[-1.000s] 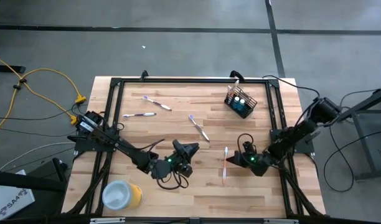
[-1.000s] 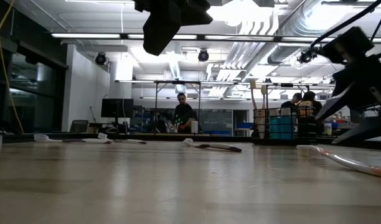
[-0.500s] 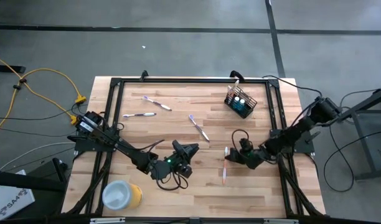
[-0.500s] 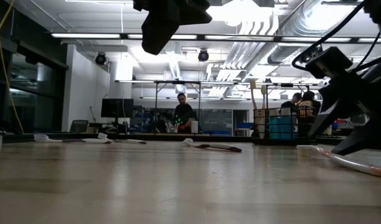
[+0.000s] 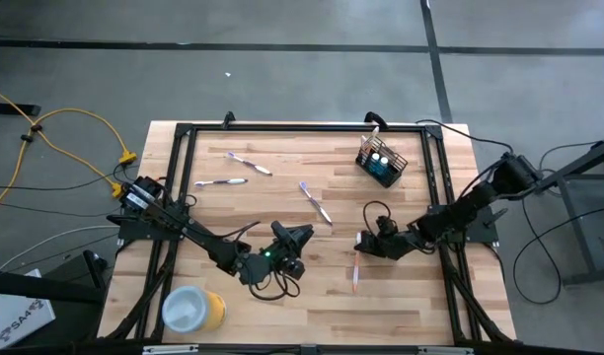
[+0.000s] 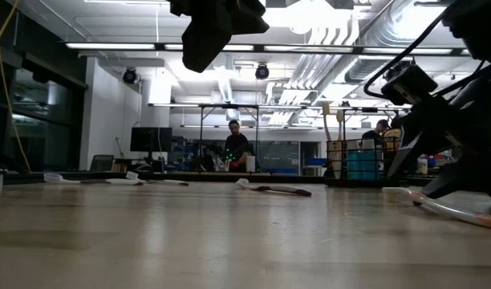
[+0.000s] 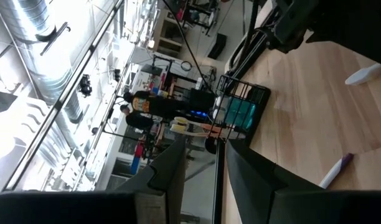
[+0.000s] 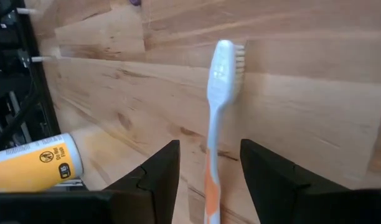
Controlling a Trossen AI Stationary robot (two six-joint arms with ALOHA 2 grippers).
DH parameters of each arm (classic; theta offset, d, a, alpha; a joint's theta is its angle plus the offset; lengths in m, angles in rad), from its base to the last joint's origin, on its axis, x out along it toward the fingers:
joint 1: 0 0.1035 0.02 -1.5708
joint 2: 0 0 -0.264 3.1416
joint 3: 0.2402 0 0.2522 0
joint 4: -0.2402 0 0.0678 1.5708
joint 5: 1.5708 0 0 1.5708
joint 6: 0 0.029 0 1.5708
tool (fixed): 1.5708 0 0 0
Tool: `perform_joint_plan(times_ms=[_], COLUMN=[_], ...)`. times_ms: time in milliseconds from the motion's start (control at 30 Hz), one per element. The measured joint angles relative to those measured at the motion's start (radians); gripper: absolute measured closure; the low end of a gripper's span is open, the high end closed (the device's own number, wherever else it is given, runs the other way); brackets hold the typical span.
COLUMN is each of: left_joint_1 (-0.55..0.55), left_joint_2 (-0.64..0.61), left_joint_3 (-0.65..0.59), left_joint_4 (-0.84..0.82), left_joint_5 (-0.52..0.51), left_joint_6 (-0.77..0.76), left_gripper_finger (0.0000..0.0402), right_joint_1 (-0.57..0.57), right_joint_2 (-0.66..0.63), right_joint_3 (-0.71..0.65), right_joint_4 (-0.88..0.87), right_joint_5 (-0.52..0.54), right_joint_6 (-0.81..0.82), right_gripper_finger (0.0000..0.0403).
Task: Pick & Place toothbrushing station
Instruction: Put the orange toothbrush into the left of the black mesh organizer
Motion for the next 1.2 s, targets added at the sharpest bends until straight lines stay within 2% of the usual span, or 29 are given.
perform_joint_plan(times_ms=[333, 600, 967, 1067, 1200], left_joint_1=[0.0, 0.0, 0.0, 0.0, -0.003], left_joint_2=[0.0, 0.0, 0.0, 0.0, 0.0], left_joint_3=[0.0, 0.0, 0.0, 0.0, 0.0], left_joint_4=[0.0, 0.0, 0.0, 0.0, 0.0], left_joint_5=[0.0, 0.0, -0.014, -0.028, -0.058], left_joint_6=[0.0, 0.0, 0.0, 0.007, 0.007], left_gripper_finger=[0.0291, 0.0291, 0.0291, 0.0291, 0.0291], right_joint_1=[-0.061, -0.066, -0.061, -0.061, -0.059], right_joint_2=[0.0, 0.004, 0.166, 0.172, 0.174], right_joint_3=[0.0, 0.0, 0.03, 0.041, 0.043], right_joint_4=[0.027, 0.023, 0.194, 0.187, 0.184], right_joint_5=[-0.053, -0.092, -0.135, -0.147, -0.147], right_joint_6=[-0.07, -0.07, -0.079, -0.098, -0.11], right_gripper_finger=[0.0241, 0.0241, 0.0243, 0.0262, 0.0316])
